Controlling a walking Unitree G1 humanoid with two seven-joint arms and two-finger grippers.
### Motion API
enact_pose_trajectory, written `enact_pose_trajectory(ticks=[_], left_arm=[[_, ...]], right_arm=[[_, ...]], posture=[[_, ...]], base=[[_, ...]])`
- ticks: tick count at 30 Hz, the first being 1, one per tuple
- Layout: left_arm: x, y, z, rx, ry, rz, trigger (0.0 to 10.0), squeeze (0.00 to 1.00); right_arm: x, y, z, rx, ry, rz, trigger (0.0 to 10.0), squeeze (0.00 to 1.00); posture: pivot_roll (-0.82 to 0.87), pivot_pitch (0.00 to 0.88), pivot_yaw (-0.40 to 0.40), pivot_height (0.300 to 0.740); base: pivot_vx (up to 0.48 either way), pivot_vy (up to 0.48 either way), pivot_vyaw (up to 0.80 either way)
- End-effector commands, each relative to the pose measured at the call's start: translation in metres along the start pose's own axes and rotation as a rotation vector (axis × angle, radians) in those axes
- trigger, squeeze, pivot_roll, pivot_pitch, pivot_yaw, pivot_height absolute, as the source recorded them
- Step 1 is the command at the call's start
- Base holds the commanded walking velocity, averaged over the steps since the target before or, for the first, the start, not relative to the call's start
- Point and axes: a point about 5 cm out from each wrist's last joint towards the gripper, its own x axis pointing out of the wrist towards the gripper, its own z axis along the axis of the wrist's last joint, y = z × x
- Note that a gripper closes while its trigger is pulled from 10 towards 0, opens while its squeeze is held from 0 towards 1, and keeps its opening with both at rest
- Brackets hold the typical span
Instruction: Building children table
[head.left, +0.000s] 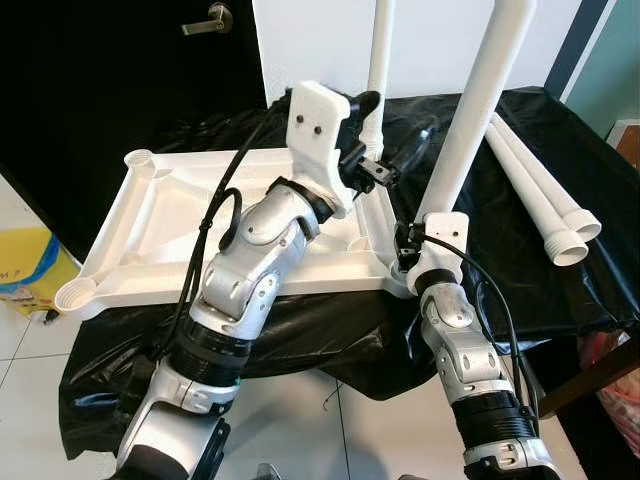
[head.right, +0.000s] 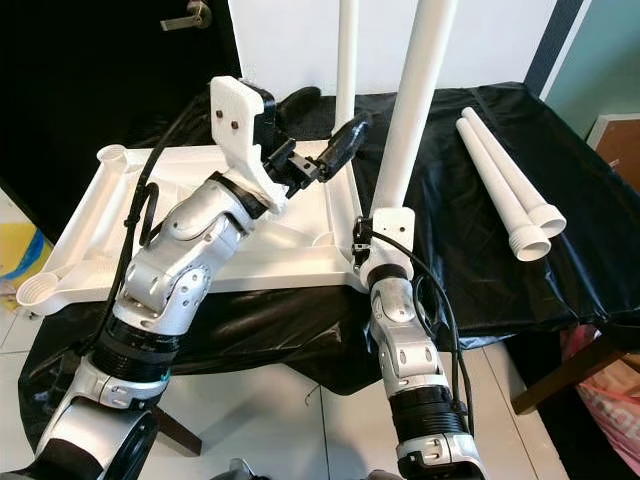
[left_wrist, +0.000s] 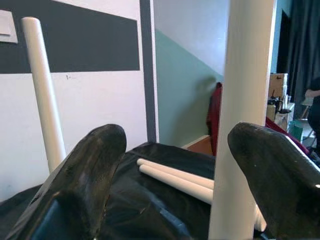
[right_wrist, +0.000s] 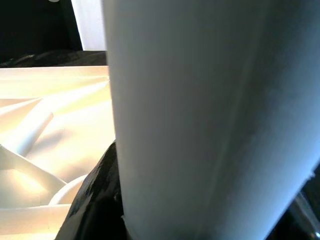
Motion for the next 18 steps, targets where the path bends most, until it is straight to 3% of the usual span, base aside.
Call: enact_pose_trajectory(ticks=[1, 13, 18], left_arm=[[-0.004, -0.007, 0.001, 0.02, -0.005, -0.101, 10.0, 0.0], [-0.015, -0.006, -0.007, 0.015, 0.025, -0.075, 10.0, 0.0], [-0.022, -0.003, -0.011, 0.022, 0.049, -0.059, 10.0, 0.0]], right_arm=[[-0.002, -0.005, -0.007, -0.003, 0.025, -0.02, 10.0, 0.0], [0.002, -0.011, -0.02, -0.006, 0.072, -0.012, 10.0, 0.0], [0.003, -0.004, -0.026, -0.048, 0.08, 0.104, 10.0, 0.0]], posture=[[-0.11, 0.011, 0.025, 0.74], [-0.11, 0.036, 0.028, 0.74], [-0.11, 0.038, 0.034, 0.74]], base=[[0.0, 0.0, 0.0], [0.0, 0.0, 0.0], [0.0, 0.0, 0.0]])
